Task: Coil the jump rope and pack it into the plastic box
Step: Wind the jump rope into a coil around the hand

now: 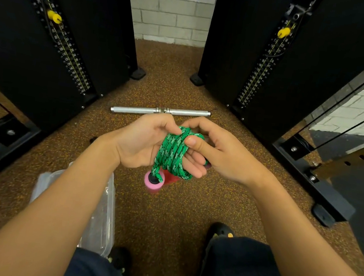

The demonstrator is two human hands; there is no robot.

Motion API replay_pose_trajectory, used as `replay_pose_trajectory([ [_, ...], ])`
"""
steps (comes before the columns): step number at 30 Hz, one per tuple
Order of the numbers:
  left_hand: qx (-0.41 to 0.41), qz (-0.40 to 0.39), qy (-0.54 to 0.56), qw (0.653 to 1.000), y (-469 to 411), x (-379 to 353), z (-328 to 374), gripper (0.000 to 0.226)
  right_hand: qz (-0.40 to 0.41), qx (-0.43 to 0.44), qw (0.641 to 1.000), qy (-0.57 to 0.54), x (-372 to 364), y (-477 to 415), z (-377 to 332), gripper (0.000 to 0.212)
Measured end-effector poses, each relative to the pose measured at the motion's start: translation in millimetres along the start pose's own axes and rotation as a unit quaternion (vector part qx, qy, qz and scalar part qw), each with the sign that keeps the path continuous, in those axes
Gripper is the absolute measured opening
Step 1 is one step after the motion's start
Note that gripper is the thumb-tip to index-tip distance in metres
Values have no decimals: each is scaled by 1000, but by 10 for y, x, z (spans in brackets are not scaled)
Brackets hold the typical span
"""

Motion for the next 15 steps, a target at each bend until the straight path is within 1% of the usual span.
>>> replay_pose_trajectory([
  [2, -6, 18, 11, 1000, -27, 2, 0, 56, 8, 0, 1000, 10, 1, -8, 7, 21],
  [3, -13, 28, 3, 1000, -41, 4, 1, 57, 13, -1, 1000, 16, 6, -13, 19, 21],
  [5, -27, 45, -4, 999, -49, 9, 6, 53, 22, -3, 999, 26, 24, -16, 40, 22],
  [7, -37, 49, -12, 998, -33, 17, 7, 44, 26, -2, 999, 32, 51, -4, 46, 24],
  [9, -45, 51, -49, 996, -13, 27, 12, 44, 26, 1, 999, 22, 69, 7, 42, 25],
  [12, -54, 98, -100, 989, -11, 49, 30, 43, 38, 10, 999, 5, 73, -4, 55, 23],
  [15, -92, 145, -109, 979, -28, 24, 66, 40, 53, 14, 998, -12, 88, -18, 80, 19],
])
Point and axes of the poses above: each hand's wrist, its own y-axis away from the middle knuckle, its own x-axis out of the back of the hand, z = x × y, the point moved 4 cm from there along -y, towards the middle knuckle, and after that the axes turned 14 degrees about -z, right-handed, at the moved point
